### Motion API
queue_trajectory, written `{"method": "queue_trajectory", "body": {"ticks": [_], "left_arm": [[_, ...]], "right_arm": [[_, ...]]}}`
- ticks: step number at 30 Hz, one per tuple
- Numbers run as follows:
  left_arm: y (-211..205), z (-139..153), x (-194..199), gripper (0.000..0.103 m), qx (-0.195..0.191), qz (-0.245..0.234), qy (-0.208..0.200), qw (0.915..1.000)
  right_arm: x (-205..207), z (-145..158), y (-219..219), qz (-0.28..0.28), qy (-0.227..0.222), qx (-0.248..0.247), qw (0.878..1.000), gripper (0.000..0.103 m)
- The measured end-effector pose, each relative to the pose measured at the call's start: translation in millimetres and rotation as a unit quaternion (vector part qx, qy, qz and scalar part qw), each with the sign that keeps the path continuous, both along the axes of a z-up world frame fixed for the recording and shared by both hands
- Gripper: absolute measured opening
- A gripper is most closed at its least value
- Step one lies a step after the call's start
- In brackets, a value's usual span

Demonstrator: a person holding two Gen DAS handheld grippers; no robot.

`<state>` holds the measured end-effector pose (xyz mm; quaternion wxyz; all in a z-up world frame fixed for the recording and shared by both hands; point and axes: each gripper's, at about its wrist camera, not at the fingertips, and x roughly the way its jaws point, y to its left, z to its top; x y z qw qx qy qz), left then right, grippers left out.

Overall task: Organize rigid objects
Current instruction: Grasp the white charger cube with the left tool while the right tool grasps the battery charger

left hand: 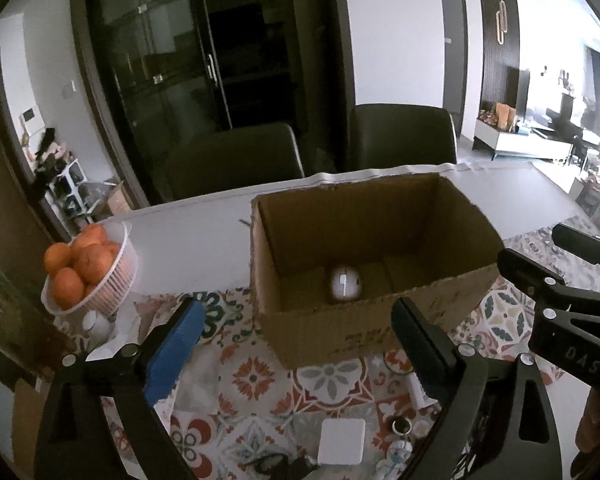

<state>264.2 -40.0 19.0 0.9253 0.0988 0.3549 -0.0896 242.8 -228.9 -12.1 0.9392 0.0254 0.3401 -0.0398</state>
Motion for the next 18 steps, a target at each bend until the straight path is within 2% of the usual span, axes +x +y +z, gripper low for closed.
{"method": "queue_trajectory", "body": {"ticks": [18], "left_arm": [[13.6, -34.7, -31.0, 0.096, 0.01, -0.004, 0.052, 0.9986]], "right_arm": [[-18.2, -44.9, 9.6, 0.009, 0.074, 0.028, 0.997, 0.078]]}}
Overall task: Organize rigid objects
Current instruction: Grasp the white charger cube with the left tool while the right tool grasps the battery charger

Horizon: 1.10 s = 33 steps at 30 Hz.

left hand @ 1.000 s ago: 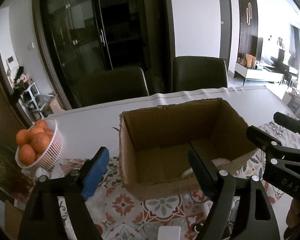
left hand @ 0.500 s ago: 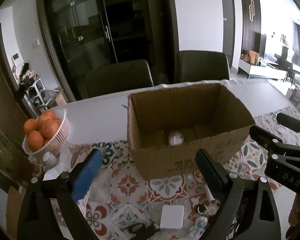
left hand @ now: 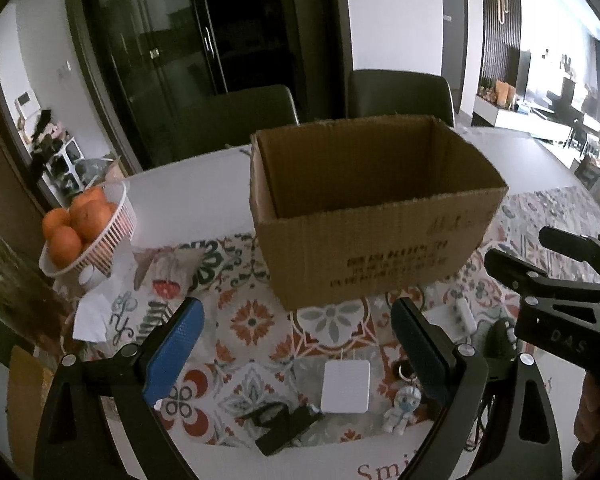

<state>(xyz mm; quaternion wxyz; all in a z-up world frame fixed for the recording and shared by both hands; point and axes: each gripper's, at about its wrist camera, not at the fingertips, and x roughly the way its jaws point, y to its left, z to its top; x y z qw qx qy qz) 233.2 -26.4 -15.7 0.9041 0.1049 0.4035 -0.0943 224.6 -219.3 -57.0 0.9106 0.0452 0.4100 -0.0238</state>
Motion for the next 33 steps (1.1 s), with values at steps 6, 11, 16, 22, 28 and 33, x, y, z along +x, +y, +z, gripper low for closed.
{"method": "queue_trajectory", "body": {"ticks": [6, 11, 16, 22, 28, 33], "left_arm": [[5.1, -19.1, -4.6, 0.096, -0.001, -0.003, 0.026, 0.9996], [8.2, -35.5, -8.1, 0.095, -0.002, -0.004, 0.045, 0.999], [7.3, -49.1, -12.8, 0.095, 0.001, -0.009, 0.061, 0.9981], [7.5, -63.8, -14.7, 0.095, -0.001, -0.016, 0.081, 0.9966], [8.0, -76.3, -14.6, 0.093, -0.01, -0.024, 0.102, 0.9945], [6.0, -85.3, -13.8, 0.093, -0.012, -0.028, 0.116, 0.9928]], "right_arm": [[-3.5, -14.7, 5.7, 0.002, 0.018, 0.001, 1.0, 0.078], [-7.1, -27.1, 8.8, 0.004, 0.031, 0.001, 1.0, 0.078], [-9.9, -40.0, 10.3, 0.007, 0.044, -0.002, 0.999, 0.078], [-10.8, -57.0, 11.5, 0.012, 0.061, -0.001, 0.998, 0.078], [-9.0, -72.2, 12.6, 0.017, 0.077, 0.008, 0.997, 0.08], [-6.7, -83.0, 12.2, 0.017, 0.087, 0.01, 0.996, 0.083]]}}
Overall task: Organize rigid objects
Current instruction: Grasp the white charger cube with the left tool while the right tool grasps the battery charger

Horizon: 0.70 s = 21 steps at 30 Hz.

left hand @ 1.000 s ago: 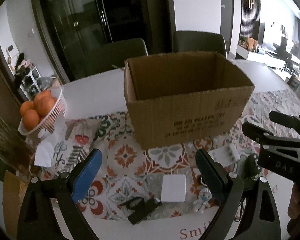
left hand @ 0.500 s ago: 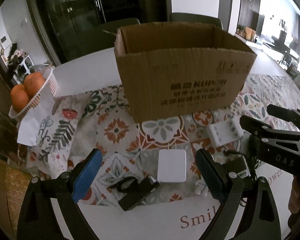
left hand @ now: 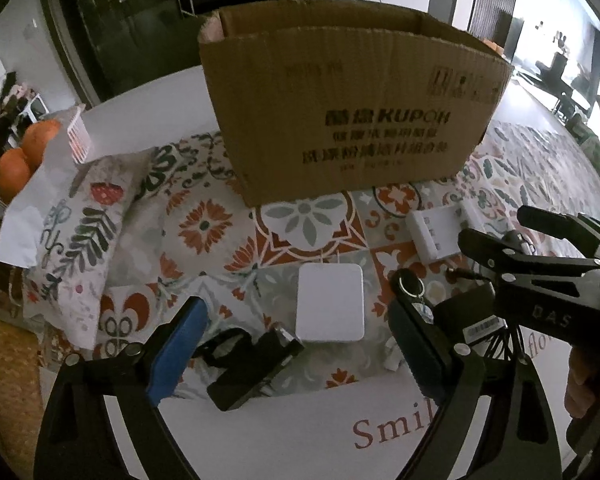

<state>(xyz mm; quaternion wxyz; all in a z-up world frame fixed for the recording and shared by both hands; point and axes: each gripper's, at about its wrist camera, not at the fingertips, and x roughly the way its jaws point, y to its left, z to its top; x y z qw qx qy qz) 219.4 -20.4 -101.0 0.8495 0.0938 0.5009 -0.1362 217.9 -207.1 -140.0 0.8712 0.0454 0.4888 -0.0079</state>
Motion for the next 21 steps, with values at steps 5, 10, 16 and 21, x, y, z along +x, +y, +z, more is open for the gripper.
{"method": "queue_trajectory", "body": {"ticks": [5, 10, 16, 21], "left_arm": [[-2.0, -10.3, 2.3, 0.091, 0.001, -0.006, 0.015, 0.9999], [-2.3, -18.6, 5.9, 0.087, 0.001, -0.011, 0.028, 0.9995], [-4.7, -25.0, 11.0, 0.087, -0.003, -0.013, 0.038, 0.9992], [-6.9, -33.7, 16.8, 0.086, -0.01, -0.012, 0.055, 0.9983]], "right_arm": [[3.6, -9.5, -0.8, 0.001, 0.009, 0.007, 1.0, 0.084], [9.8, -18.2, 0.8, 0.001, 0.013, 0.009, 1.0, 0.087], [21.0, -29.0, 5.2, 0.004, 0.023, 0.017, 1.0, 0.088], [29.5, -38.7, 7.4, 0.003, 0.036, 0.025, 0.999, 0.088]]}}
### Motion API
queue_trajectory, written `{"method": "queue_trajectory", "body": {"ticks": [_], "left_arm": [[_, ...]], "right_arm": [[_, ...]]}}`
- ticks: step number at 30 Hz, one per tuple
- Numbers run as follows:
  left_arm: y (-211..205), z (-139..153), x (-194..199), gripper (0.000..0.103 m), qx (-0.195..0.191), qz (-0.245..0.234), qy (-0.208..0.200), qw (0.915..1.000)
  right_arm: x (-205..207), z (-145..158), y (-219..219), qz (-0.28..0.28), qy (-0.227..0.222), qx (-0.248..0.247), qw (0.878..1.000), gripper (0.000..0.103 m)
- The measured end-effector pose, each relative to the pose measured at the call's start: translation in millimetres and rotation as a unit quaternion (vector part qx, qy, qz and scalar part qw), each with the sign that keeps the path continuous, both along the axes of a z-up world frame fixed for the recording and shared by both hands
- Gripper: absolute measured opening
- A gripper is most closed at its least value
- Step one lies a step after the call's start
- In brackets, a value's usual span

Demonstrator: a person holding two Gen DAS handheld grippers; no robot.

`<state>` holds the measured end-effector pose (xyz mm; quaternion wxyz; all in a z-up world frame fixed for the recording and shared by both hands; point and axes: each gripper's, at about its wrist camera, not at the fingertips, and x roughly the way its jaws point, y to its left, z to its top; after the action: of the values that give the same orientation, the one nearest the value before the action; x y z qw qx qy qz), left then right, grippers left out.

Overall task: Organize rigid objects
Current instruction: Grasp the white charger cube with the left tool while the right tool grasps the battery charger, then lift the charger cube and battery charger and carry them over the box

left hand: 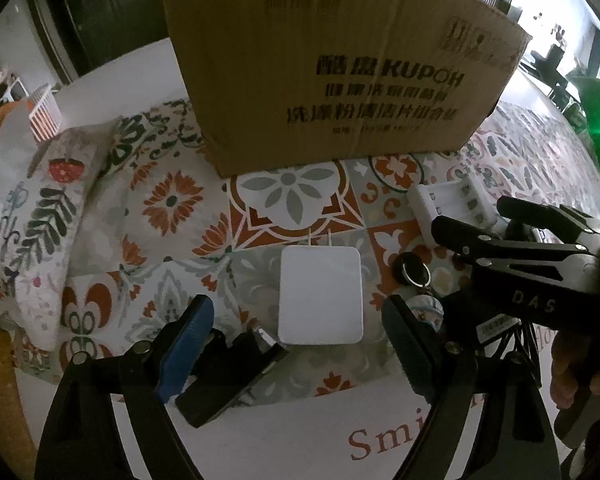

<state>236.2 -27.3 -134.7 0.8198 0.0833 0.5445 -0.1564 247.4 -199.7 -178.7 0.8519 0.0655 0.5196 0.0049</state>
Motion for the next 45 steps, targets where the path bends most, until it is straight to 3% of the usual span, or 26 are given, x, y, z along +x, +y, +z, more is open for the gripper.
{"method": "queue_trajectory", "body": {"ticks": [14, 21, 36, 45], "left_arm": [[3.3, -24.6, 15.4, 0.071, -0.021, 0.013, 0.03, 0.9992], [3.4, -26.4, 20.7, 0.045, -0.028, 0.02, 0.023, 0.9992], [2.5, -21.4, 14.0, 0.045, -0.043, 0.032, 0.013, 0.9985], [2.1, 4.1, 1.9, 0.045, -0.05, 0.028, -0.023, 0.9981]], "right_arm": [[29.1, -24.0, 27.9, 0.014, 0.013, -0.02, 1.0, 0.089], [22.4, -25.2, 32.9, 0.015, 0.005, -0.034, 0.999, 0.079], [-6.6, -2.2, 19.7, 0.009, -0.026, -0.041, 0.999, 0.079], [-26.7, 25.6, 10.3, 0.003, -0.055, -0.043, 0.998, 0.079]]}}
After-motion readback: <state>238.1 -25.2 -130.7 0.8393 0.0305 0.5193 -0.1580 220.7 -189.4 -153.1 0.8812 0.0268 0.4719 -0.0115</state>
